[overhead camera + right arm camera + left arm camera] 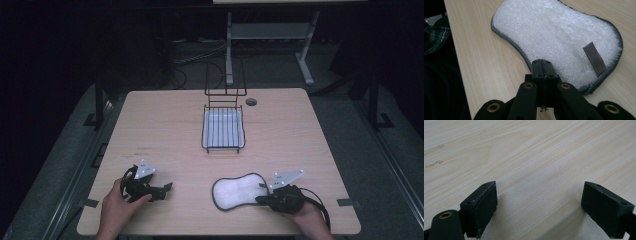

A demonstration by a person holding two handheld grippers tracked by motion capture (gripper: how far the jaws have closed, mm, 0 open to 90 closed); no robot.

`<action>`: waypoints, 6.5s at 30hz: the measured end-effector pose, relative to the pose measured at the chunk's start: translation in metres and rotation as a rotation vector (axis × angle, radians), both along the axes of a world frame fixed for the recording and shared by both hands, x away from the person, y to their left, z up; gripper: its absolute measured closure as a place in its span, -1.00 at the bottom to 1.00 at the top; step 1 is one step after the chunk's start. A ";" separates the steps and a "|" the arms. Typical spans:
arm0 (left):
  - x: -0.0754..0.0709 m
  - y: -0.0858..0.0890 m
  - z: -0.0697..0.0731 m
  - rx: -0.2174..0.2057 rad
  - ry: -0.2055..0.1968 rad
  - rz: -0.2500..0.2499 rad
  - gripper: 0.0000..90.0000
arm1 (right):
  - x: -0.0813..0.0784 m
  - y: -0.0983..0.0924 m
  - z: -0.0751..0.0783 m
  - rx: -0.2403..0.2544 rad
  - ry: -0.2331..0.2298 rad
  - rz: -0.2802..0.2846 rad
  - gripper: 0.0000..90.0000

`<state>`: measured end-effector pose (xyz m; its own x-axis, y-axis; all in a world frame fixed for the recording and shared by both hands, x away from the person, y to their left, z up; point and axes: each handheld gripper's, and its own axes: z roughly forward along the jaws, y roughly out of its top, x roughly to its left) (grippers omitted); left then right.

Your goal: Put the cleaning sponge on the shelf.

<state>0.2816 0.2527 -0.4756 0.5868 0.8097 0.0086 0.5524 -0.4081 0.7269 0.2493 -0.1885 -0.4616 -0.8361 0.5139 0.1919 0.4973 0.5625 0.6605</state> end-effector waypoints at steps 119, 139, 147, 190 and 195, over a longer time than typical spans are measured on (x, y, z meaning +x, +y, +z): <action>0.000 0.000 0.000 0.000 0.000 0.000 -0.72 | 0.023 0.042 0.007 -0.040 0.008 -0.023 1.00; 0.000 0.000 0.000 0.000 0.000 0.000 -0.72 | 0.020 -0.006 0.005 -0.056 0.024 -0.118 1.00; 0.000 0.000 0.000 0.000 0.000 0.000 -0.72 | 0.021 -0.030 0.005 -0.041 0.027 -0.174 0.99; 0.000 0.000 0.000 0.000 0.001 0.000 -0.72 | 0.097 -0.026 0.013 0.005 -0.031 -0.329 -0.59; 0.000 0.000 0.000 0.000 0.002 0.001 -0.72 | 0.106 -0.024 0.003 0.003 -0.017 -0.333 -0.60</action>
<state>0.2815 0.2526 -0.4754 0.5861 0.8102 0.0072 0.5543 -0.4075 0.7257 0.3551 -0.2122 -0.4586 -0.6251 0.7593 0.1809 0.6426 0.3690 0.6715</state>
